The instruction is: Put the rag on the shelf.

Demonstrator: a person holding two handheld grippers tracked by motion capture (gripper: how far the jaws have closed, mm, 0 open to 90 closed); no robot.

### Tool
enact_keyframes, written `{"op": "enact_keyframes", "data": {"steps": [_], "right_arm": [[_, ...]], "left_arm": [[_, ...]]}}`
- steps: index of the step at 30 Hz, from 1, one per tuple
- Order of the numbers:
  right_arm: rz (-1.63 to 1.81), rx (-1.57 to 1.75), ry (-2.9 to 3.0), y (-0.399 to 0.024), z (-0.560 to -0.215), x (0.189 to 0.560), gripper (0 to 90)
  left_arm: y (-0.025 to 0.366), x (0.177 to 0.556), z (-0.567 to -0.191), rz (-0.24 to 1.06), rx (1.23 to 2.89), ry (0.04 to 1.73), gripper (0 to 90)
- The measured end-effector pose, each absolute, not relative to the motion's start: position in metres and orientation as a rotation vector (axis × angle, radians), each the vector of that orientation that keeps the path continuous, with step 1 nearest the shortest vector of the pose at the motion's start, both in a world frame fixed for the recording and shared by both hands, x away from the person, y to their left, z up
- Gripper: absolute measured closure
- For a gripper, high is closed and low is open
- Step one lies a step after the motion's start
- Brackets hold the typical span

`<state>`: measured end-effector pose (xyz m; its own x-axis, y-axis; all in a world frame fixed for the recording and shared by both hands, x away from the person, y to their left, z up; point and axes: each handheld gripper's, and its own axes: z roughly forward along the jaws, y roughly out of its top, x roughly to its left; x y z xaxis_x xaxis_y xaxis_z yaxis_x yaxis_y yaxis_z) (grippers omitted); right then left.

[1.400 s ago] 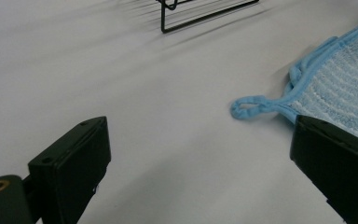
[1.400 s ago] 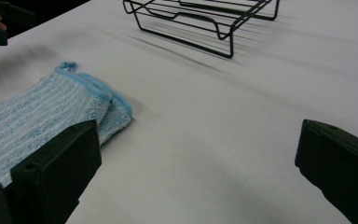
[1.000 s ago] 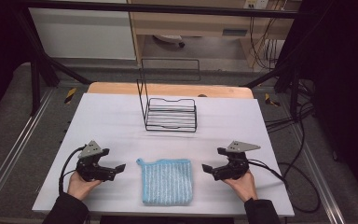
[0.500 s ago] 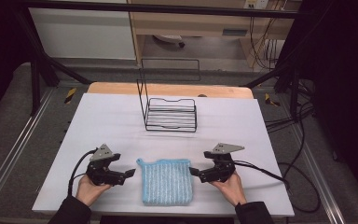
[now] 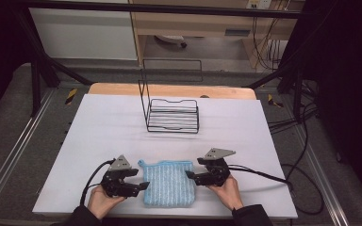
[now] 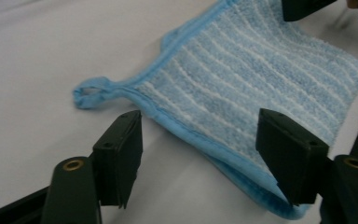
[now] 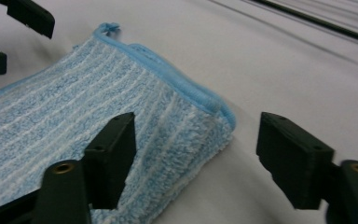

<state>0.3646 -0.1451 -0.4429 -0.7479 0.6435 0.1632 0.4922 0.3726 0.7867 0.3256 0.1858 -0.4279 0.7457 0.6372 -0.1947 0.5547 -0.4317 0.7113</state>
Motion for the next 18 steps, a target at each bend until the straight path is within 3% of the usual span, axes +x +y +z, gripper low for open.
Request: {"op": "enact_keyframes", "data": {"steps": [11, 18], "right_arm": [[1.271, 1.081, 2.522, -0.142, -0.449, 0.365, 54.5], [1.279, 1.121, 2.549, -0.138, -0.455, 0.366, 62.7]], "left_arm": [[0.169, 0.311, -0.439, 0.043, 2.216, 0.92, 58.9], [0.167, 0.31, -0.442, 0.033, 2.232, 0.945, 64.6]]}}
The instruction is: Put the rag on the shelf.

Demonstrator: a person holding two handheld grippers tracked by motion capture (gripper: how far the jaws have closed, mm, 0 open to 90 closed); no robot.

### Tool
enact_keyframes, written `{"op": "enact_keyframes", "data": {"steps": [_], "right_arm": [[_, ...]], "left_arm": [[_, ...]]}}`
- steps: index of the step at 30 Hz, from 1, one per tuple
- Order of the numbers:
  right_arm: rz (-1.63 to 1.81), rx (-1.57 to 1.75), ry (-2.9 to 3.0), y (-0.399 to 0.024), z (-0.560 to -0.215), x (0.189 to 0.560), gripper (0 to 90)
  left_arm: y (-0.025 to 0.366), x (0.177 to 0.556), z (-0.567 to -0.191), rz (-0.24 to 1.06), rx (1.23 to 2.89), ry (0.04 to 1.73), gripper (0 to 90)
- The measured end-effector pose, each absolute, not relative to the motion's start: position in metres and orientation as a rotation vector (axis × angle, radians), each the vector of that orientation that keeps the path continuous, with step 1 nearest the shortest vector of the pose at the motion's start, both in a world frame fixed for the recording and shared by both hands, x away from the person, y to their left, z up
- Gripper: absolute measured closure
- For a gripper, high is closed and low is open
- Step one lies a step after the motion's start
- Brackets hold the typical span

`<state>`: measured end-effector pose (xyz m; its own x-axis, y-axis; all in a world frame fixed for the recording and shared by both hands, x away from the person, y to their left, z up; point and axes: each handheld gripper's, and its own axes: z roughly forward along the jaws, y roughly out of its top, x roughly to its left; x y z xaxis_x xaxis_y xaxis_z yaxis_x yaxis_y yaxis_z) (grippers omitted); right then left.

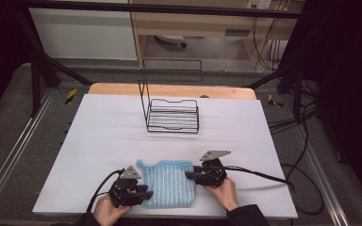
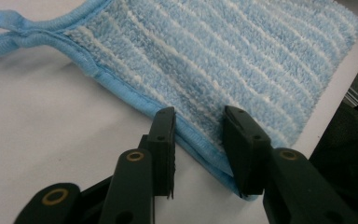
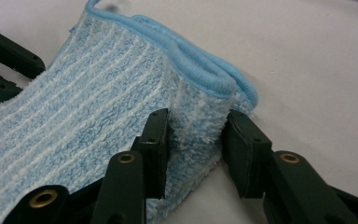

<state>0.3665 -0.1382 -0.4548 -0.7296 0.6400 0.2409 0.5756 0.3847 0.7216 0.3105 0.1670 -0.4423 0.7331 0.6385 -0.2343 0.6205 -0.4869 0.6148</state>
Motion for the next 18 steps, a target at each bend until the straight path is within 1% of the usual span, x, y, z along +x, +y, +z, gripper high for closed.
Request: {"op": "enact_keyframes", "data": {"steps": [5, 11, 18], "right_arm": [[1.301, 1.144, 2.563, -0.137, -0.456, 0.369, 69.0], [1.329, 1.133, 2.597, -0.137, -0.455, 0.373, 81.3], [1.329, 1.08, 2.583, -0.137, -0.441, 0.387, 83.0]], "left_arm": [[0.166, 0.31, -0.442, 0.047, 2.238, 0.949, 69.3], [0.166, 0.311, -0.442, 0.04, 2.232, 0.958, 76.6], [0.165, 0.31, -0.441, 0.024, 2.201, 0.943, 85.4]]}}
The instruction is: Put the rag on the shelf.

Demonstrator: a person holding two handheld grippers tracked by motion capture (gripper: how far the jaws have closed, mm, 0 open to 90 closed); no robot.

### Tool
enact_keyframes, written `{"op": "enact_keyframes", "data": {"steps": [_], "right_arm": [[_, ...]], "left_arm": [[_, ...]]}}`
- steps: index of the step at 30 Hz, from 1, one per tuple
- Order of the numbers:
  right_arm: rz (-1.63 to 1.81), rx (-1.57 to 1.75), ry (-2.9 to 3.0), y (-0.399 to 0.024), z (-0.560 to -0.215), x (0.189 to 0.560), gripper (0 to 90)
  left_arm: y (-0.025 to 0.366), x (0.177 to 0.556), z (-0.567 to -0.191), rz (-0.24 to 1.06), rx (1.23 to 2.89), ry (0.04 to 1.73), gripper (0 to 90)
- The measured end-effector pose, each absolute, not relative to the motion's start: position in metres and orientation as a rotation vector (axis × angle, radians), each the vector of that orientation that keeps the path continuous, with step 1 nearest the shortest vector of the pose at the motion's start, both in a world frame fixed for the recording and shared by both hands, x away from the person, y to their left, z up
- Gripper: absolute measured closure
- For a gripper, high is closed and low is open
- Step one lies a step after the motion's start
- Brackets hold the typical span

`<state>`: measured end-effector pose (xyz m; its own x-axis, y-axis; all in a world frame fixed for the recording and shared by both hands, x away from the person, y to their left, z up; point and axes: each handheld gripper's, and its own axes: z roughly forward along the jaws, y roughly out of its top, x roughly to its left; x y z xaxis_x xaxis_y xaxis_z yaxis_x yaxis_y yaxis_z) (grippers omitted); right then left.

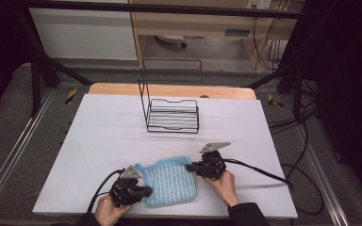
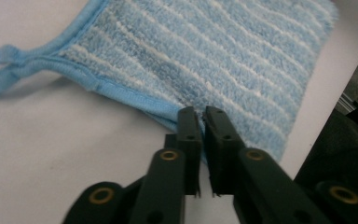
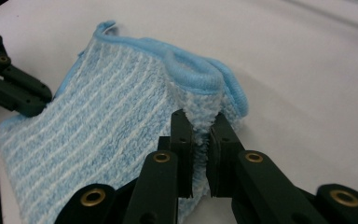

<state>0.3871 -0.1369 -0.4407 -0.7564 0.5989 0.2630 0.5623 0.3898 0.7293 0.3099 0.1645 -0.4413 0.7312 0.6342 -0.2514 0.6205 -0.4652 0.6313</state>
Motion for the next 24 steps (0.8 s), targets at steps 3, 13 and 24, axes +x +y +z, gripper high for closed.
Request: {"op": "enact_keyframes", "data": {"steps": [3, 13, 24], "right_arm": [[1.311, 1.029, 2.57, -0.133, -0.436, 0.391, 83.0], [1.211, 0.988, 2.547, -0.116, -0.442, 0.412, 76.3], [1.249, 1.063, 2.445, -0.137, -0.423, 0.382, 28.9]], "left_arm": [[0.162, 0.309, -0.442, 0.033, 2.193, 0.927, 85.4], [0.161, 0.31, -0.436, 0.078, 2.151, 0.89, 77.0], [0.173, 0.36, -0.415, 0.267, 2.148, 0.955, 43.1]]}}
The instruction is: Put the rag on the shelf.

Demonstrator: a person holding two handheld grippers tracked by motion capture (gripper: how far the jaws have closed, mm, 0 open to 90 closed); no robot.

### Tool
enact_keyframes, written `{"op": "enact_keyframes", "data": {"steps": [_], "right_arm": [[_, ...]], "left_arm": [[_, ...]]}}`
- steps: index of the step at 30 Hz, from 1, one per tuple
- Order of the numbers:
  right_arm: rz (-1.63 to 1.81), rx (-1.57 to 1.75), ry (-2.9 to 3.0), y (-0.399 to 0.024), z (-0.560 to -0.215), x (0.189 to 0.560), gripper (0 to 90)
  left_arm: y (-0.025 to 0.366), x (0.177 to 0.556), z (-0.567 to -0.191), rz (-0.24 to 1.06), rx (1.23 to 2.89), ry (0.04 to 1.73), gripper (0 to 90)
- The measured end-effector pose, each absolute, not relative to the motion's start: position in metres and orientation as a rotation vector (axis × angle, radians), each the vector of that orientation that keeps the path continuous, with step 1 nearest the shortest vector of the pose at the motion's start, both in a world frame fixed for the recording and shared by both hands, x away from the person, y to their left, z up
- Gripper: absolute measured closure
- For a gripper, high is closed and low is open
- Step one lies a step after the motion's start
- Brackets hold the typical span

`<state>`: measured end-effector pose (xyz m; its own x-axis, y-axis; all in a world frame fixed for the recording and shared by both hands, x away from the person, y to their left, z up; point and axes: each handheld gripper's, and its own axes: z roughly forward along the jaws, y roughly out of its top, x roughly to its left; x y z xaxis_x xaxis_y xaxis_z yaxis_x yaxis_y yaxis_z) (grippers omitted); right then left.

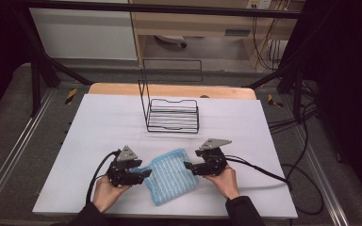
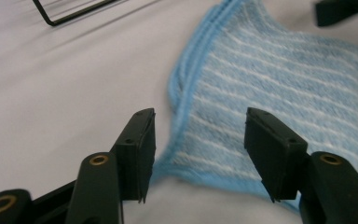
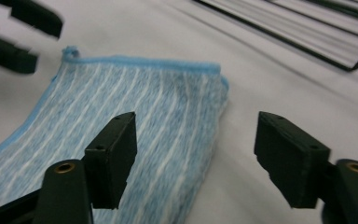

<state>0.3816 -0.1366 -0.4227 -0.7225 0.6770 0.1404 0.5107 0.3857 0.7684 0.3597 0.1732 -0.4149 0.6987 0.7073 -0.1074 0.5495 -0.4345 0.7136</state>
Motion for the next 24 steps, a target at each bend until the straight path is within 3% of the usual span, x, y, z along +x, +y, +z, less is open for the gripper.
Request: {"op": "enact_keyframes", "data": {"steps": [3, 8, 14, 18, 24], "right_arm": [[1.245, 1.118, 2.445, -0.145, -0.426, 0.368, 29.4], [1.247, 1.179, 2.44, -0.156, -0.434, 0.351, 39.3], [1.236, 1.261, 2.485, -0.157, -0.446, 0.348, 58.2], [1.239, 1.26, 2.525, -0.156, -0.449, 0.349, 68.5], [1.236, 1.286, 2.555, -0.154, -0.451, 0.348, 73.5]], "left_arm": [[0.171, 0.374, -0.418, 0.249, 2.173, 0.962, 43.5], [0.166, 0.385, -0.426, 0.198, 2.204, 0.96, 51.9], [0.162, 0.385, -0.44, 0.126, 2.252, 0.943, 64.4], [0.164, 0.385, -0.441, 0.116, 2.25, 0.942, 67.0], [0.164, 0.383, -0.442, 0.131, 2.251, 0.944, 72.5]]}}
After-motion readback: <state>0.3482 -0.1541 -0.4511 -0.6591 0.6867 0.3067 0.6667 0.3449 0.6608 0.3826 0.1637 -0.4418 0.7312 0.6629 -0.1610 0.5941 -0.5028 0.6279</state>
